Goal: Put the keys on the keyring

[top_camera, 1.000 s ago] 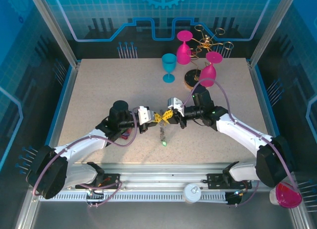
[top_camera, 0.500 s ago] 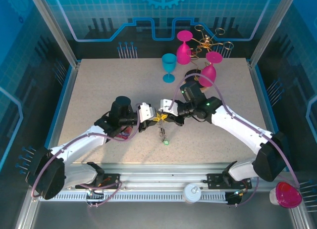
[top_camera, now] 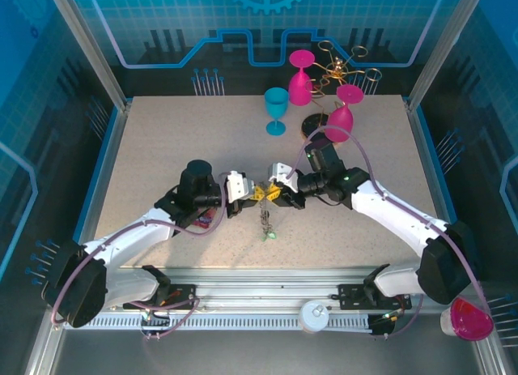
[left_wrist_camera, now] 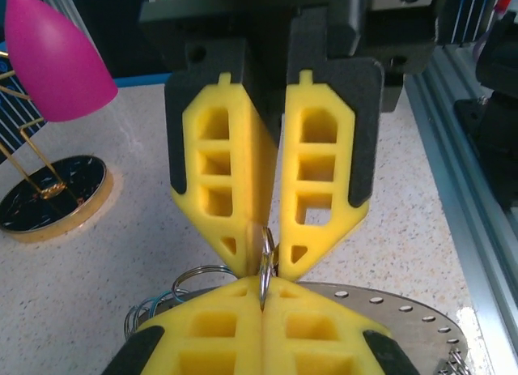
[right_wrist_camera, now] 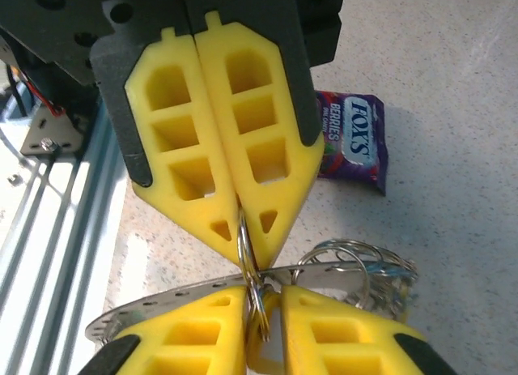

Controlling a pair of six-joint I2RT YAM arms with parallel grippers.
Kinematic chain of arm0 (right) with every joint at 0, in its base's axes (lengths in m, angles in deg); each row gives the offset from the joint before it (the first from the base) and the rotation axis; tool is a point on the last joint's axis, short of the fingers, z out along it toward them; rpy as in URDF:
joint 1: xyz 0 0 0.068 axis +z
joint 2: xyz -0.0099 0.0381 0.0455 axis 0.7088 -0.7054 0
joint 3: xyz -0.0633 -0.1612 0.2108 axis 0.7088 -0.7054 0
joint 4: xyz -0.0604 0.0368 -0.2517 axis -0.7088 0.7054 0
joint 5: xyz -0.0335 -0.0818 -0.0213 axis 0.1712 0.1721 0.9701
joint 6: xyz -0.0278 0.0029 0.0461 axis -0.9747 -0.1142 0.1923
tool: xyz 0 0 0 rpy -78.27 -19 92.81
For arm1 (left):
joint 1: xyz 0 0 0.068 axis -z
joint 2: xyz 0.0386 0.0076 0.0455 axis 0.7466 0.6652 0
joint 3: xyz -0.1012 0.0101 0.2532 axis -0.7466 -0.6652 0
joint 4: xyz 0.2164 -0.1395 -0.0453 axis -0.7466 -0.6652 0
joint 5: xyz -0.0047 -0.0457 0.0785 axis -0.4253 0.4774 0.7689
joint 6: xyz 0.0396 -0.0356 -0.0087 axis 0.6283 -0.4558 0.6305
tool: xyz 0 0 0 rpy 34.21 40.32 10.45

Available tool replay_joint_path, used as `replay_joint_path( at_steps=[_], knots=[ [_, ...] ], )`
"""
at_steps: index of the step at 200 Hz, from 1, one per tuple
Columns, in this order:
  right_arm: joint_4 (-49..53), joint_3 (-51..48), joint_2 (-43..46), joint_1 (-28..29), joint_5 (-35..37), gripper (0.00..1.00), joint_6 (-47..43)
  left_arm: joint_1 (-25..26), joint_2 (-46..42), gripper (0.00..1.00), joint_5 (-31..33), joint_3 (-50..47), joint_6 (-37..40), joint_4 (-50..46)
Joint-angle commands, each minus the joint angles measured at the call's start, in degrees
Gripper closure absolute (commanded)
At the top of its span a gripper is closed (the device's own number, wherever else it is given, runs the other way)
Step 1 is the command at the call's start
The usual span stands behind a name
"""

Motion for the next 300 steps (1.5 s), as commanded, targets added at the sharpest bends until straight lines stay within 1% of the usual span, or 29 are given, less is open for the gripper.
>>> replay_joint_path(
  at_steps=[1, 22, 30, 36, 63, 95, 98, 107, 112, 119, 134, 159, 190, 195, 202, 216, 227, 250, 264, 286, 295, 298, 300],
  knots=[
    [-6.96, -1.30, -0.19, -1.10, -6.03, 0.85, 3.55, 0.25, -0.60, 1.00, -5.62, -0.80, -3.15, 9.09],
    [-10.51, -2.32, 0.45, -1.94, -8.63, 0.87, 5.57, 0.29, -0.09, 1.00, -5.90, -0.81, -3.43, 9.09],
    [-10.75, -2.31, 0.77, -2.00, -8.86, 0.93, 5.71, 0.30, -0.09, 1.00, -5.68, -0.85, -3.28, 8.91],
    [-10.19, -2.02, 0.84, -2.03, -8.99, 1.00, 5.57, 0.29, -0.08, 1.00, -5.43, -0.94, -3.21, 8.85],
    [-5.88, -2.14, 1.08, -2.42, -8.58, 1.00, 3.42, 0.22, -0.53, 1.00, -4.05, -1.92, -3.81, 11.67],
    [-9.83, -4.34, 2.12, -2.75, -9.91, 1.00, 6.65, 0.18, 0.50, 1.00, -5.35, -2.30, -6.33, 14.86],
    [-10.28, -4.39, 2.23, -2.78, -9.91, 0.96, 7.00, 0.21, 0.60, 1.00, -5.37, -2.30, -6.40, 14.88],
    [-11.41, -4.56, 2.88, -2.86, -9.56, 0.77, 7.66, 0.16, 0.83, 1.00, -5.37, -2.30, -6.38, 14.72],
    [-11.91, -4.70, 3.29, -2.83, -9.35, 0.71, 7.80, 0.15, 0.79, 1.00, -5.28, -2.29, -6.18, 14.56],
    [-12.28, -4.74, 3.84, -2.88, -9.34, 0.69, 7.73, 0.20, 0.79, 1.00, -5.20, -2.30, -5.94, 14.22],
    [-12.39, -4.60, 4.86, -3.04, -9.38, 0.68, 7.46, 0.20, 0.70, 1.00, -5.10, -2.00, -5.20, 12.80],
    [-12.88, -4.31, 5.36, -2.90, -10.08, 0.72, 7.62, 0.17, 1.05, 1.00, -5.13, -1.93, -4.67, 12.26],
    [-12.40, -3.70, 4.03, -2.45, -9.96, 0.85, 6.95, 0.16, 1.37, 1.00, -5.54, -1.86, -5.38, 13.33],
    [-12.31, -3.69, 3.75, -2.46, -9.96, 0.86, 6.83, 0.21, 1.32, 1.00, -5.54, -1.86, -5.48, 13.42],
    [-12.21, -3.70, 3.42, -2.45, -9.77, 0.86, 6.76, 0.20, 1.22, 1.00, -5.52, -1.77, -5.55, 13.47],
    [-11.75, -4.03, 3.20, -2.45, -9.09, 0.80, 6.13, 0.17, 1.14, 1.00, -5.50, -1.67, -5.53, 13.17],
    [-10.97, -4.37, 3.15, -2.46, -8.29, 0.77, 5.28, 0.22, 0.89, 1.00, -5.42, -1.74, -5.30, 12.79],
    [-9.32, -4.87, 3.59, -2.54, -7.54, 0.75, 3.91, 0.19, 0.83, 1.00, -5.45, -1.77, -5.11, 12.29],
    [-8.71, -4.77, 3.52, -2.50, -6.39, 0.75, 3.40, 0.18, 0.88, 1.00, -5.67, -1.77, -5.23, 12.49],
    [-7.72, -3.64, 2.86, -1.85, -5.80, 0.82, 2.38, 0.15, 1.14, 1.00, -6.13, -1.51, -5.54, 12.95],
    [-7.16, -3.00, 2.39, -1.45, -5.63, 0.87, 1.90, 0.19, 1.23, 1.00, -6.32, -1.38, -5.68, 13.25],
    [-6.86, -2.71, 2.24, -1.26, -5.66, 0.92, 1.61, 0.19, 1.24, 1.00, -6.34, -1.40, -5.83, 13.42],
    [-6.80, -2.63, 2.15, -1.24, -5.63, 0.93, 1.54, 0.21, 1.23, 1.00, -6.31, -1.42, -5.92, 13.57]
  ],
)
